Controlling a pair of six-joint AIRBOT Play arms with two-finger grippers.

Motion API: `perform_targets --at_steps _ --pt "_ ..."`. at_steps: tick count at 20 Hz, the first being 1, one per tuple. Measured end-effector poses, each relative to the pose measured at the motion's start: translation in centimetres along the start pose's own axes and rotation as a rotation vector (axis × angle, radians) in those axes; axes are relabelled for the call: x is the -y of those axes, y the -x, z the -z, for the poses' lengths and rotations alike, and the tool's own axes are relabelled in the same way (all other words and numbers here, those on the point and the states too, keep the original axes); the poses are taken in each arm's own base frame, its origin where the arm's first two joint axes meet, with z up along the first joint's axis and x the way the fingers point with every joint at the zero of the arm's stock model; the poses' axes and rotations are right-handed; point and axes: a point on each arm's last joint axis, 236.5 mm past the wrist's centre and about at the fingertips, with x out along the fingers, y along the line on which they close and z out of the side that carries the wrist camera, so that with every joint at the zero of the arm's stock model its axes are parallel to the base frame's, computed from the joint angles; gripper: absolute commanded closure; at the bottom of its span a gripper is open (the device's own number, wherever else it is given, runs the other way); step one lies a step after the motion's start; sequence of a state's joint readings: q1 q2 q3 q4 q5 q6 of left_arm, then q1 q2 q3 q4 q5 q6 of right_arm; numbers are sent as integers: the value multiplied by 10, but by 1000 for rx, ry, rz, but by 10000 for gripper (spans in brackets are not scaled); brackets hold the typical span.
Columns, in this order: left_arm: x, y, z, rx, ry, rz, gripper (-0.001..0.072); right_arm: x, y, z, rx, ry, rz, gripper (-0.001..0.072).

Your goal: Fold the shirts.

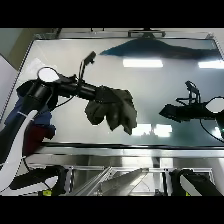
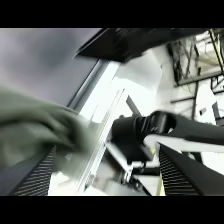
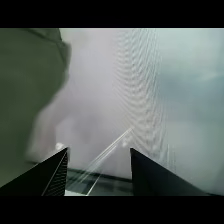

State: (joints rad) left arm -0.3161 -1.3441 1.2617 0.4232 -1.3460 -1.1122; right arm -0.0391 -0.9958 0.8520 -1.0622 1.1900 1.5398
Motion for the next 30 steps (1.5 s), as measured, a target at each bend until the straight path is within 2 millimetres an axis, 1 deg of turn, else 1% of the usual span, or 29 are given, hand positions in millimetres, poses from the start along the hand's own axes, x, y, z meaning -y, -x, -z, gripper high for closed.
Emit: perform_targets --at_steps 2,3,4,5,7,9,10,12,15,17,20,22,23,24,25,26,27,28,29,30 --pt "-15 -1 7 -33 42 7 0 0 0 3 -12 0 0 261" --pt "-23 4 8 -47 56 7 0 0 0 4 -17 0 0 256" --pt "-29 11 7 -52 66 6 0 0 0 6 -23 -1 -1 176" --pt "-40 22 7 -60 74 -16 1 0 -1 7 -28 -1 -1 117" --pt "-78 49 6 -56 102 -114 1 1 -5 14 -50 -7 -4 106" --pt "-124 76 9 -31 161 -226 2 2 -18 25 -76 -20 -12 106" --pt "-150 87 9 -3 198 -273 2 2 -26 32 -90 -32 -21 106" --pt "-196 100 10 40 254 -324 2 1 -45 45 -123 -54 -36 106" --pt "-252 101 9 69 312 -348 2 -3 -74 60 -161 -53 -38 106" --pt "-284 97 7 71 338 -355 2 -9 -94 67 -181 -37 -35 106" --pt "-315 86 -1 60 350 -350 2 -17 -121 83 -228 -19 -30 106" --pt "-327 72 -4 34 347 -334 8 -25 -134 94 -261 -25 -40 108" --pt "-328 65 -7 27 347 -319 74 -28 -139 98 -276 -29 -45 108" --pt "-328 58 -9 15 344 -306 161 -30 -142 102 -286 -27 -49 121" --pt "-330 52 -10 5 340 -304 278 -32 -145 103 -290 -26 -56 226" --pt "-333 47 -12 -6 331 -307 458 -33 -147 105 -295 -18 -57 388" --pt "-336 43 -13 -21 316 -318 696 -32 -149 107 -299 -11 -56 531" --pt "-336 41 -14 -31 311 -319 708 -33 -150 107 -298 -4 -57 655" --pt "-333 39 -17 -38 298 -311 708 -34 -150 107 -300 1 -61 683" --pt "-327 39 -24 -37 281 -297 708 -36 -150 106 -299 15 -67 683"
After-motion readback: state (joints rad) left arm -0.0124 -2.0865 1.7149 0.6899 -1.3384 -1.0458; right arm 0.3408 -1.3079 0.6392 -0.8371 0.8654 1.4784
